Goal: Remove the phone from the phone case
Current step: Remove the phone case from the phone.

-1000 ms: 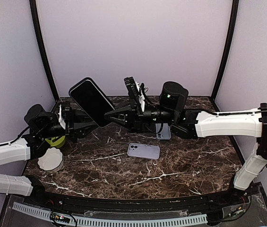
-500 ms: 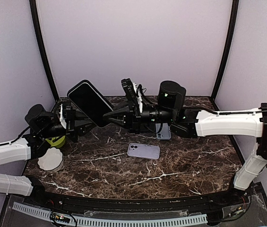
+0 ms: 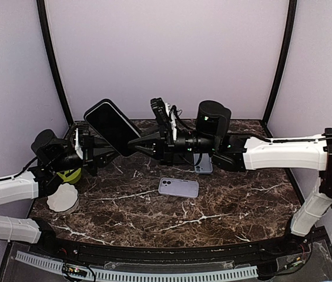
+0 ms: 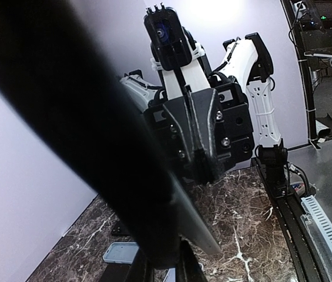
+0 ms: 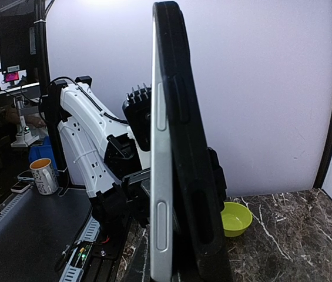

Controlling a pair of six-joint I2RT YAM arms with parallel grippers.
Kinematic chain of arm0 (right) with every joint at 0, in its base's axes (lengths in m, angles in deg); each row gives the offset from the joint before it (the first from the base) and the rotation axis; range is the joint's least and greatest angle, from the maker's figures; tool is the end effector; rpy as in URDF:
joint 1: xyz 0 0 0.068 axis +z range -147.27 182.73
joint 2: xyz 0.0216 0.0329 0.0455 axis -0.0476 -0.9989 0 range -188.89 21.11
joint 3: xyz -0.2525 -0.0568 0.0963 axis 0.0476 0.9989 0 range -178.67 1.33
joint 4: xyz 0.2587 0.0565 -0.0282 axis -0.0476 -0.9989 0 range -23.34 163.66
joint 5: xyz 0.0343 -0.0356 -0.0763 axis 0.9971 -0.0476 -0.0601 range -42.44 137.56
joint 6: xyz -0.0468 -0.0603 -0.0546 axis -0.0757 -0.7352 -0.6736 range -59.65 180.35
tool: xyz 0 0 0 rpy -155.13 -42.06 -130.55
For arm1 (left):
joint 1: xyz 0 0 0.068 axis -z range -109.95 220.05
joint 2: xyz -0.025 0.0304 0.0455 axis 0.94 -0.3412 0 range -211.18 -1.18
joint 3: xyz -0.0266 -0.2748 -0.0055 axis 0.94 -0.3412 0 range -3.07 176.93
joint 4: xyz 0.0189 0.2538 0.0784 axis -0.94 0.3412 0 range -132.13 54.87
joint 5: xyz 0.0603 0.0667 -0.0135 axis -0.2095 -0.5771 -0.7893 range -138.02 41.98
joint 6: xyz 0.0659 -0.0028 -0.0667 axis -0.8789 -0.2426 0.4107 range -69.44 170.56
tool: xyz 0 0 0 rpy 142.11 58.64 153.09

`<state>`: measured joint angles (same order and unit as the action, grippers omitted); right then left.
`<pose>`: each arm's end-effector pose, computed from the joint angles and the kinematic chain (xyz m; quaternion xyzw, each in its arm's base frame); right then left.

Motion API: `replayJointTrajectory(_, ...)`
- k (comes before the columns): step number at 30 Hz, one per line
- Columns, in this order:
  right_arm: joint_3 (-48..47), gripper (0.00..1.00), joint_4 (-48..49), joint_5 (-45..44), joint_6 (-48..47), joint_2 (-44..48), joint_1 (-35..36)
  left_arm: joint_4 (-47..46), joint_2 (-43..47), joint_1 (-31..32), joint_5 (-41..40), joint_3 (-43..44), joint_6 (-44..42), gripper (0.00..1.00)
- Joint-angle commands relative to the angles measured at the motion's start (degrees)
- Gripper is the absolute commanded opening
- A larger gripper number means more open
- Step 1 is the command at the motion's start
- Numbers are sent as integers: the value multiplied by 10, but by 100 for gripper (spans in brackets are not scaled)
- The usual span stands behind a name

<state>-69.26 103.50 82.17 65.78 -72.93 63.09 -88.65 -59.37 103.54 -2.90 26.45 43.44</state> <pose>0.1733 0.4018 0.3517 -0.4902 0.4625 0.5530 0.4899 0.1793 -0.1905 0.3144 0.4795 0.4024 -0.3902 0.6752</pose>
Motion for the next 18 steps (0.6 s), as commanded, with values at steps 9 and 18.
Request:
replayJointTrajectory(9,-1,0,21,-4,-3,20,9,9,19,1,-78,8,-42,0)
replayJointTrajectory(18,-2,0,12,-7,-10,27,8,31,30,2,-190,8,-79,0)
